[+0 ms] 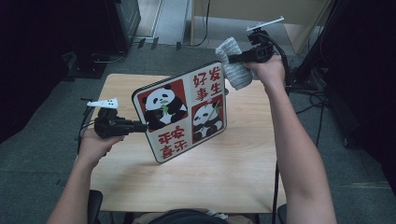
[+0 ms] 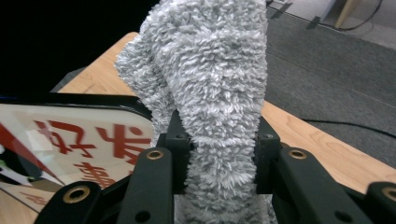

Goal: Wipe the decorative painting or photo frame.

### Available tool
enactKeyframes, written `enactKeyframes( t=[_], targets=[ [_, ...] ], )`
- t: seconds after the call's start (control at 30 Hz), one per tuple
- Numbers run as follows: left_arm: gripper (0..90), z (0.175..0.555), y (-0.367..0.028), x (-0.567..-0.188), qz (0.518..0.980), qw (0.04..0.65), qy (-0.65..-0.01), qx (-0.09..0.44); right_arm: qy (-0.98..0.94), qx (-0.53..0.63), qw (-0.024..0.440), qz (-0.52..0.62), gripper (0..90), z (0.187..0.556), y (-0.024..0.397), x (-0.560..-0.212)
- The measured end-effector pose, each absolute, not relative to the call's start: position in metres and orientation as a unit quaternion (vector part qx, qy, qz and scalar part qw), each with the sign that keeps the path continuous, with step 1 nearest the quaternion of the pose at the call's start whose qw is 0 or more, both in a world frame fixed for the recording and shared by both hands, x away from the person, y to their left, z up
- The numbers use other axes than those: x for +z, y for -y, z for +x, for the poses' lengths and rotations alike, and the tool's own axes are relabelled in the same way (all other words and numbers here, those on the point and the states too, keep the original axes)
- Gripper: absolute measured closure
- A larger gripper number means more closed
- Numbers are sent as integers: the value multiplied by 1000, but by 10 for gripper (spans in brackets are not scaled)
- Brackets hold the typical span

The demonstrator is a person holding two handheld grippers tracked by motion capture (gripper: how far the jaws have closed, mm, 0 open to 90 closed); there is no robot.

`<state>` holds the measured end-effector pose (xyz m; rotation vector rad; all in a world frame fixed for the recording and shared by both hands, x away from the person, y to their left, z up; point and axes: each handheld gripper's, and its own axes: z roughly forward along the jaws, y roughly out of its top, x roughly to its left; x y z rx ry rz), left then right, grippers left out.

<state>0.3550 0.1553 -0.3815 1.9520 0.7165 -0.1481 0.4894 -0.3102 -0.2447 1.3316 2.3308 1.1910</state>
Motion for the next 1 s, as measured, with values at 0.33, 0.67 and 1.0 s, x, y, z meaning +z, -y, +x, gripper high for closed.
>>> enactKeyframes(
  t=[0.33, 0.67, 1.0],
  targets=[
    [770, 355, -155, -382, 810, 503, -296, -61, -790, 393, 98, 460, 688, 486, 311, -262],
    [770, 356, -155, -382, 809, 503, -297, -63, -788, 395, 82, 465, 690, 482, 314, -273],
    [768, 357, -155, -383, 808, 503, -299, -67, -784, 396, 68, 473, 691, 480, 317, -285]
  ],
)
